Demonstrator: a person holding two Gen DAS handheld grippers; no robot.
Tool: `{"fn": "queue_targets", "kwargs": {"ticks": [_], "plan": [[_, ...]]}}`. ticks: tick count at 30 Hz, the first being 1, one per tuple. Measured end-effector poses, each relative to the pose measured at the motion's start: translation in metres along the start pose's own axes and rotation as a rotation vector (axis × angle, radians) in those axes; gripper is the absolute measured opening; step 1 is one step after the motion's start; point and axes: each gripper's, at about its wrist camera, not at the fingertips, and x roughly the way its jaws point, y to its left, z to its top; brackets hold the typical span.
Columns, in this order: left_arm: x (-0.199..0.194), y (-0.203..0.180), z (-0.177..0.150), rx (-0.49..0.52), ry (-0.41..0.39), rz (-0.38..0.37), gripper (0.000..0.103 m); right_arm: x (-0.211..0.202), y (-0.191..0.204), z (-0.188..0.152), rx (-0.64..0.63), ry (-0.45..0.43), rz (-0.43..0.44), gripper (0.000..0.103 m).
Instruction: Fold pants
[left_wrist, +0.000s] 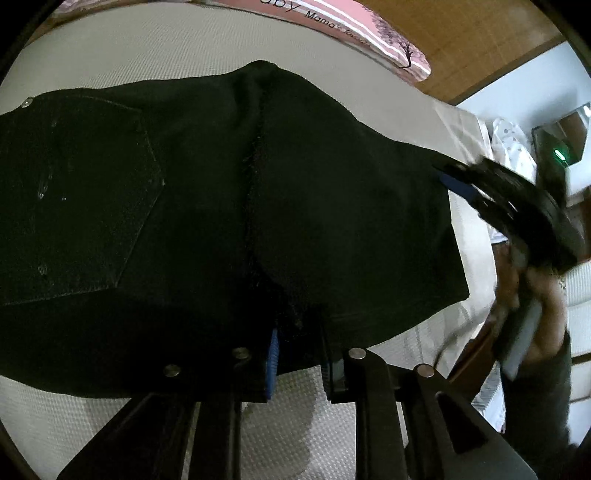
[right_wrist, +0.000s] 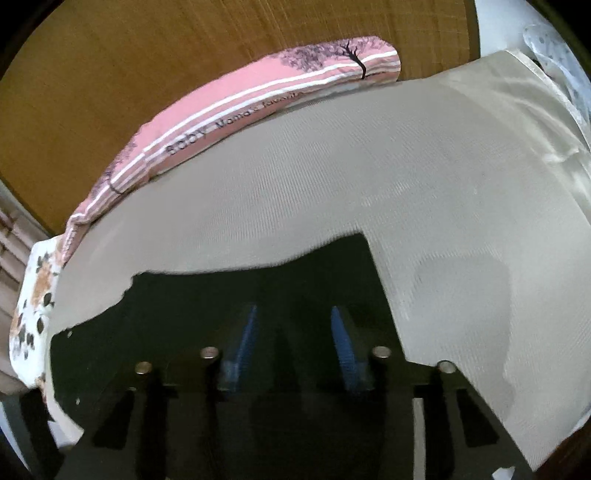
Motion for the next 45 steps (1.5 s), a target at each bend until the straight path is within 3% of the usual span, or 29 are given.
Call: {"fn": "queue_targets", "kwargs": {"ticks": [5, 12, 14, 17, 21, 29, 34, 40, 45], "plan": [[0.002, 0.002, 0.001, 0.009, 0.000, -0.008, 0.020, 0.031, -0.014, 0.018, 0.014, 0.023, -0.065, 0.015], [-0.013, 0.014, -0.001, -0.025, -0.050, -0.041, 0.025, 0.022, -0.023, 0.007, 0.039, 0.033, -0.012, 0.017], [-0.028, 0.025, -0.003, -0.047, -0.098, -0.040, 0.032, 0.017, -0.027, -0.004, 0.054, 0.052, 0.012, 0.028], [-0.050, 0.048, -0.008, -0.101, -0.154, -0.065, 0.036, 0.007, -0.034, -0.028, 0.075, 0.070, 0.050, 0.031], [-0.081, 0.079, -0.024, -0.172, -0.219, -0.093, 0.036, -0.008, -0.031, -0.052, 0.036, 0.100, 0.033, 0.033], [-0.133, 0.139, -0.066, -0.342, -0.360, -0.140, 0.039, -0.021, -0.007, -0.084, -0.028, 0.142, 0.004, 0.058], [-0.136, 0.176, -0.083, -0.490, -0.398, -0.140, 0.040, -0.019, 0.023, -0.098, -0.080, 0.167, 0.047, 0.059], [-0.128, 0.212, -0.097, -0.647, -0.402, -0.208, 0.041, -0.016, 0.055, -0.112, -0.130, 0.188, 0.134, 0.059], [-0.120, 0.235, -0.108, -0.766, -0.417, -0.273, 0.041, -0.018, 0.055, -0.113, -0.089, 0.192, 0.192, 0.059]]}}
